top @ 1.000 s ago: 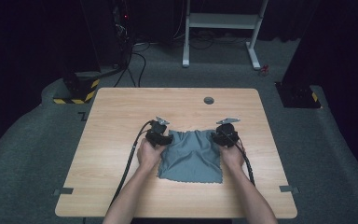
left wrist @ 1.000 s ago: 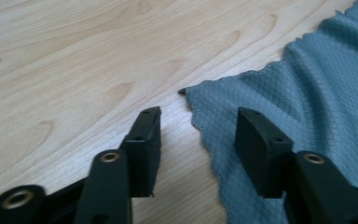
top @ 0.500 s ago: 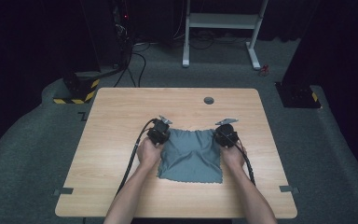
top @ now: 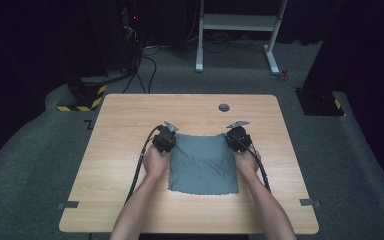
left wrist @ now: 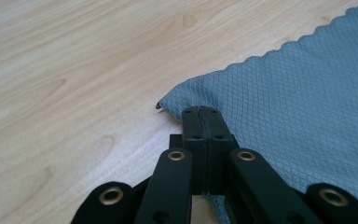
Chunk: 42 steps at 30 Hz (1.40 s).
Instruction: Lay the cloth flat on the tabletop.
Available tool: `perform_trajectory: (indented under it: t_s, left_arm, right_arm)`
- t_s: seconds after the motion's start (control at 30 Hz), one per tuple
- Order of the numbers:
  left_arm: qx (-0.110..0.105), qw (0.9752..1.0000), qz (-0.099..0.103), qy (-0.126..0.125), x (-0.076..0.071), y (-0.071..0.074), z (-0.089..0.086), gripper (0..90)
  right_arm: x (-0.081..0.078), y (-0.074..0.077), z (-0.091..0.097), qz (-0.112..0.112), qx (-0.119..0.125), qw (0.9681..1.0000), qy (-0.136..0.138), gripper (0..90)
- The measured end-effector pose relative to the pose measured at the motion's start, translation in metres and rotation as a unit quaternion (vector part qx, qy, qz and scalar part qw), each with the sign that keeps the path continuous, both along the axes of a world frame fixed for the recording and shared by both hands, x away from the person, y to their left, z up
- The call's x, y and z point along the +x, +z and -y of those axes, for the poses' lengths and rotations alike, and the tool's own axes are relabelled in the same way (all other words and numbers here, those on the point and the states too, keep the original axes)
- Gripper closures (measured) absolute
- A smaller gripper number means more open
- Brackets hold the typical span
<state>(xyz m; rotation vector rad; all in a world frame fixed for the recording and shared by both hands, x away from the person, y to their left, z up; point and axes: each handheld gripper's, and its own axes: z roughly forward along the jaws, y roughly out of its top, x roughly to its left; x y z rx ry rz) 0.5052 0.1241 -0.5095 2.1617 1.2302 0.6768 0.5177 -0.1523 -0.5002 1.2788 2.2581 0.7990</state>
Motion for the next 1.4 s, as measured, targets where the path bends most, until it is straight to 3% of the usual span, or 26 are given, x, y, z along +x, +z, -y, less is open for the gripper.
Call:
perform_trajectory:
  t_s: [0.13,0.23,0.3,0.37,0.47,0.63,0.73,0.83,0.93,1.13,1.3,1.4]
  left_arm:
    - [-0.003,0.9999,-0.005,0.010,0.006,-0.001,0.003,88.3]
    - [-0.022,0.9994,-0.020,0.018,0.002,0.000,-0.002,67.3]
    - [-0.021,0.9996,-0.013,0.011,-0.007,0.005,-0.006,60.9]
    - [-0.033,0.9993,-0.016,0.000,-0.020,0.010,-0.013,56.7]
    - [-0.040,0.9988,-0.017,-0.023,-0.046,0.015,-0.023,53.7]
    - [-0.065,0.9959,-0.025,-0.058,-0.093,0.014,-0.034,54.1]
    - [-0.073,0.9938,-0.028,-0.079,-0.118,0.012,-0.034,55.8]
    - [-0.066,0.9935,-0.029,-0.088,-0.136,0.010,-0.032,57.6]
    - [-0.048,0.9948,-0.029,-0.084,-0.144,0.005,-0.031,59.4]
    - [-0.043,0.9951,-0.034,-0.082,-0.149,0.001,-0.026,62.7]
    - [-0.034,0.9951,-0.033,-0.086,-0.152,-0.002,-0.023,68.1]
    - [-0.033,0.9941,-0.033,-0.098,-0.155,-0.002,-0.021,76.4]
  right_arm:
    - [0.007,-0.010,0.006,-0.021,0.019,0.9994,-0.020,85.9]
    - [0.003,-0.004,0.011,-0.019,0.024,0.9991,-0.031,75.2]
    - [-0.004,0.003,0.016,-0.008,0.039,0.9989,-0.027,74.0]
    - [-0.014,0.010,0.024,0.004,0.052,0.9985,-0.016,73.7]
    - [-0.034,0.013,0.032,0.009,0.054,0.9984,0.011,73.9]
    - [-0.075,0.011,0.041,0.011,0.072,0.9959,0.054,77.8]
    - [-0.103,0.007,0.040,0.014,0.060,0.9940,0.090,79.1]
    - [-0.127,0.003,0.040,0.016,0.058,0.9924,0.107,79.3]
    - [-0.146,-0.001,0.040,0.021,0.051,0.9906,0.126,79.3]
    - [-0.169,-0.011,0.045,0.020,0.040,0.9908,0.128,76.9]
    - [-0.177,-0.018,0.046,0.020,0.031,0.9908,0.130,73.6]
    - [-0.177,-0.018,0.045,0.023,0.027,0.9907,0.132,73.7]
